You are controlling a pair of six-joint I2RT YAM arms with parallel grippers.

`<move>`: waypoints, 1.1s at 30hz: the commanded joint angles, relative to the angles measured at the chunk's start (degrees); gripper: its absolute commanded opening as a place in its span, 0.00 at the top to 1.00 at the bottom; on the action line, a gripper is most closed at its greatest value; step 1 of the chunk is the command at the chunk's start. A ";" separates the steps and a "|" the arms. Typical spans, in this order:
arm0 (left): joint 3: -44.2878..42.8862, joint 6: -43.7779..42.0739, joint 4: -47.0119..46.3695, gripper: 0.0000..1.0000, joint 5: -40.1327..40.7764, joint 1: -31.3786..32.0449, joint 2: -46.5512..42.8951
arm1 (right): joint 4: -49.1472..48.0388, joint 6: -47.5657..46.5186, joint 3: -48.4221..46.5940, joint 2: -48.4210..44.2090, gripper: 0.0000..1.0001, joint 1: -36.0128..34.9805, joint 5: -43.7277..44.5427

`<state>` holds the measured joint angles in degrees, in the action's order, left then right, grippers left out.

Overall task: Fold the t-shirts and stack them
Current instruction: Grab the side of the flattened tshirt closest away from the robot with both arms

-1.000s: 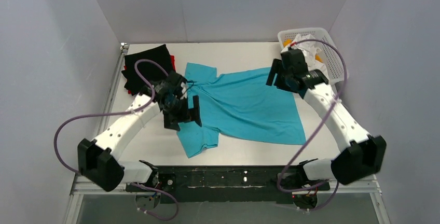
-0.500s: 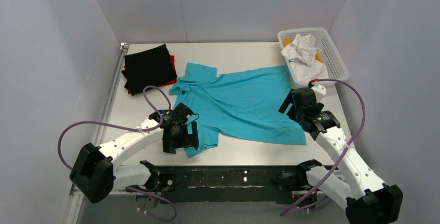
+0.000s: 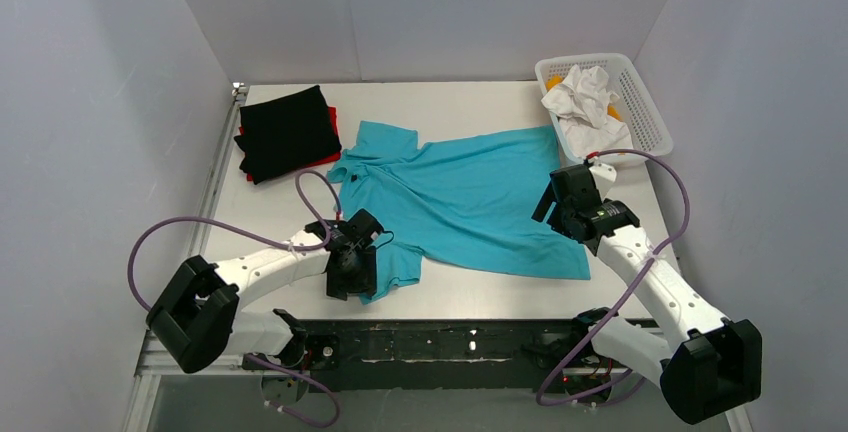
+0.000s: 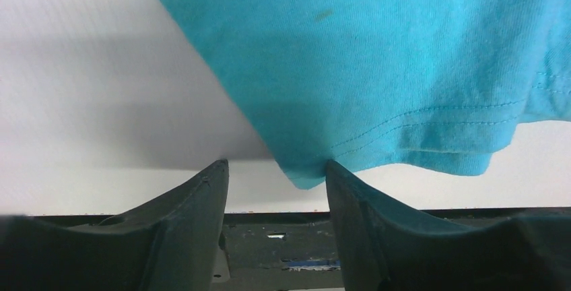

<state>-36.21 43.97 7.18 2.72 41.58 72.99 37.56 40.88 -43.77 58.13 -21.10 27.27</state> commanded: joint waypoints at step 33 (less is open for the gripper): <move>1.58 13.72 29.85 1.00 18.44 7.28 -6.81 | 13.96 9.19 0.39 -1.91 0.09 5.33 -7.12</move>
<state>-38.20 53.91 22.06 16.19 48.88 72.62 44.31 45.60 -43.40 55.57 -18.85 23.90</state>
